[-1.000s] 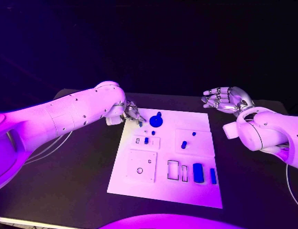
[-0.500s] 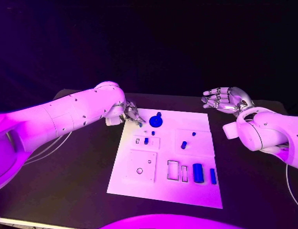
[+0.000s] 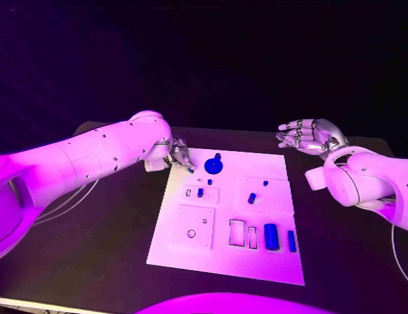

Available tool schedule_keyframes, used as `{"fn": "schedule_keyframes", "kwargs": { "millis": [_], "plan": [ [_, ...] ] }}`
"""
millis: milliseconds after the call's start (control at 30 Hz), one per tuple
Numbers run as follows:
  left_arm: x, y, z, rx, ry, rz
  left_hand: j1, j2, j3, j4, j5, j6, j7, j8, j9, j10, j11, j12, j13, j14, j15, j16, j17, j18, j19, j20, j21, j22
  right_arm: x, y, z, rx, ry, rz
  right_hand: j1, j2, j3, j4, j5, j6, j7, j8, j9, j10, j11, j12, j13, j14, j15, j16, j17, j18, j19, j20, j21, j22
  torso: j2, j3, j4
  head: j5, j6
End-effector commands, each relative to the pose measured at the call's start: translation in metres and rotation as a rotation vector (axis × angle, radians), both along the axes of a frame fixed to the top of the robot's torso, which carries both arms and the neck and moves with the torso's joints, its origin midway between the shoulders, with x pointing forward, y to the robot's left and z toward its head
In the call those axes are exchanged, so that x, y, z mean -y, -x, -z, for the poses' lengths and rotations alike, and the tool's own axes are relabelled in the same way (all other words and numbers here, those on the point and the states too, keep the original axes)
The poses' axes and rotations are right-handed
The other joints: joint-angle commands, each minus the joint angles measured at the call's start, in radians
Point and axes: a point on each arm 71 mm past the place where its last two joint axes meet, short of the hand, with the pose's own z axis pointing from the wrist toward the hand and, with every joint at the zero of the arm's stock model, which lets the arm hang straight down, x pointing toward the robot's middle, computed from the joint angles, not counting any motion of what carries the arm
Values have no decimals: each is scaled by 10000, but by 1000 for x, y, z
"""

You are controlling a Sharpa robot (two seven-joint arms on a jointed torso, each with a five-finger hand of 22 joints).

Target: Assemble the parts on the task board

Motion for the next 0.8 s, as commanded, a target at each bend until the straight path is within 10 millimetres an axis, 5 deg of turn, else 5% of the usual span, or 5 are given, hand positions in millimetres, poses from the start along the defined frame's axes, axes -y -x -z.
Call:
{"fn": "schedule_keyframes", "kwargs": {
  "millis": [33,433,600,800],
  "plan": [
    [3,1,1,-152,213,153,321,148,383,-153,63,-45,-28,130,155,35,-33,-18,-25,831,-31,15,2044,23,24,-11,30,25,-2,0,0,14,-37,-193,-60,43,-57,2,0,42,871,-21,-15,16,15,5,-11,95,-4,-66,-8,95,-56,9,-11,-8,-2,4,3,8,-18],
    [-10,5,2,-725,1306,-545,309,-26,1356,-427,93,-75,2,331,362,154,-18,34,25,852,-11,40,2090,13,61,14,77,110,0,0,0,-17,-34,-190,-72,53,-63,13,-1,46,870,-19,-18,19,13,8,-11,103,-4,-69,-16,96,-75,9,-10,-30,-36,1,27,32,-6],
    [-17,14,0,-952,1853,-760,99,-123,1877,-610,89,-92,-5,478,487,225,-18,86,71,856,-18,43,2095,0,100,12,115,181,1,0,0,-38,-29,-173,-76,54,-65,16,-1,47,871,-19,-19,19,14,9,-11,104,-4,-70,-17,96,-86,9,-11,-37,-33,-2,77,1,-42],
    [-22,30,-5,-1057,2471,-917,-62,-201,2158,-745,90,-92,-11,555,549,275,-26,128,114,869,-25,58,2126,-6,119,8,135,219,3,0,0,-44,-20,-145,-76,54,-65,16,-1,47,871,-19,-19,19,14,9,-11,104,-4,-70,-17,96,-86,9,-11,-37,-51,-11,59,56,-56]
  ]
}}
